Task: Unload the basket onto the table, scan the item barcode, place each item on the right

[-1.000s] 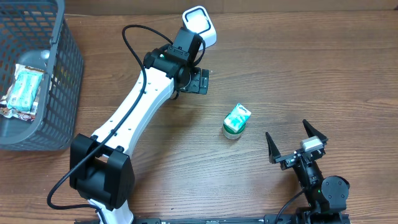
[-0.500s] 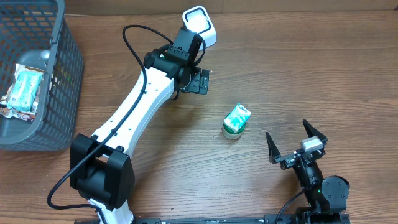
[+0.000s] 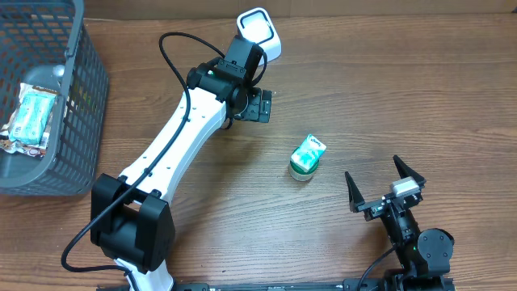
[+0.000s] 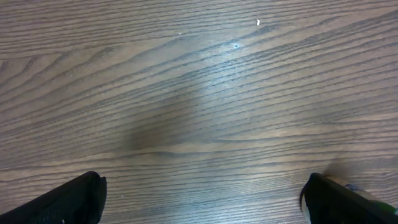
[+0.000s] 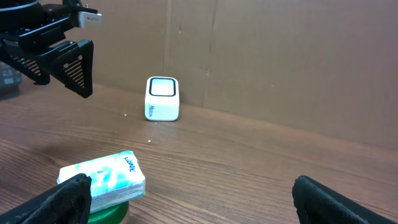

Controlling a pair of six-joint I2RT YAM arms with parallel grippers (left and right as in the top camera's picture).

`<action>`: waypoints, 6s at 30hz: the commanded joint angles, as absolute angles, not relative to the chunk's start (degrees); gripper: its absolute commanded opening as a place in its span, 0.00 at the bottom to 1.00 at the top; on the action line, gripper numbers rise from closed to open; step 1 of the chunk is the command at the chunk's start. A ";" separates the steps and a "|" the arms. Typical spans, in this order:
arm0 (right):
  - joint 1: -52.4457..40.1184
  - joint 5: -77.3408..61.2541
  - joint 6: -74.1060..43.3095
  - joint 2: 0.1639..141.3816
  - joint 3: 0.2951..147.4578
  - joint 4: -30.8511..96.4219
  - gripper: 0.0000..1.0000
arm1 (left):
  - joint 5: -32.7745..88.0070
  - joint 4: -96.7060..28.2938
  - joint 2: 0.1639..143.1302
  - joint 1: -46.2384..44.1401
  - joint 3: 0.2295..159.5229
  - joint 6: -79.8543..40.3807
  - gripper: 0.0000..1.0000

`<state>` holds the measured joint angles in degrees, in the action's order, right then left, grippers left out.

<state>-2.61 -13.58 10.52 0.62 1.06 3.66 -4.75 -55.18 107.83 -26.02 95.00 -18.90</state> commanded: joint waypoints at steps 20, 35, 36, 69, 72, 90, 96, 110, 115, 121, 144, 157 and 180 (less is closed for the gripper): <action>-2.39 -13.76 10.15 0.16 0.45 3.42 1.00 | -4.47 -55.29 107.39 -25.74 95.53 -17.78 0.99; -2.39 -13.76 10.15 0.16 0.45 3.44 1.00 | -4.47 -55.29 107.39 -25.74 95.53 -17.78 1.00; -2.39 -13.76 10.15 0.16 0.45 3.44 1.00 | -4.47 -55.29 107.39 -25.74 95.53 -17.78 1.00; -2.39 -13.76 10.15 0.16 0.45 3.44 1.00 | -4.47 -55.29 107.39 -25.74 95.53 -17.78 0.99; -2.39 -13.76 10.15 0.16 0.45 3.44 1.00 | -4.47 -55.29 107.39 -25.74 95.53 -17.78 0.99; -2.39 -13.76 10.15 0.16 0.45 3.44 1.00 | -4.47 -55.29 107.39 -25.74 95.53 -17.78 1.00; -2.39 -13.76 10.15 0.16 0.45 3.44 1.00 | -4.82 -50.61 107.39 -25.74 95.53 -17.76 1.00; -2.39 -13.76 10.15 0.16 0.45 3.44 1.00 | 32.82 -55.94 107.50 -26.65 95.44 5.93 0.62; -2.39 -13.76 10.15 0.16 0.45 3.44 1.00 | 29.12 -58.48 107.53 -29.74 95.00 6.02 0.63; -2.39 -13.76 10.15 0.16 0.45 3.44 1.00 | 24.77 -58.70 107.57 -34.13 94.87 5.96 0.64; -2.39 -13.76 10.15 0.16 0.45 3.44 1.00 | 20.03 -58.06 113.97 -37.58 94.87 0.64 0.61; -2.39 -13.76 10.15 0.16 0.45 3.44 1.00 | 20.88 -58.02 116.88 -37.56 94.87 0.64 0.36; -2.39 -13.76 10.15 0.16 0.45 3.44 1.00 | 12.95 -60.77 110.91 -35.33 101.91 -6.26 0.04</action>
<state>-2.61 -13.56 10.50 0.62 1.06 3.68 19.44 -60.14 114.63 -36.58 100.49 -2.09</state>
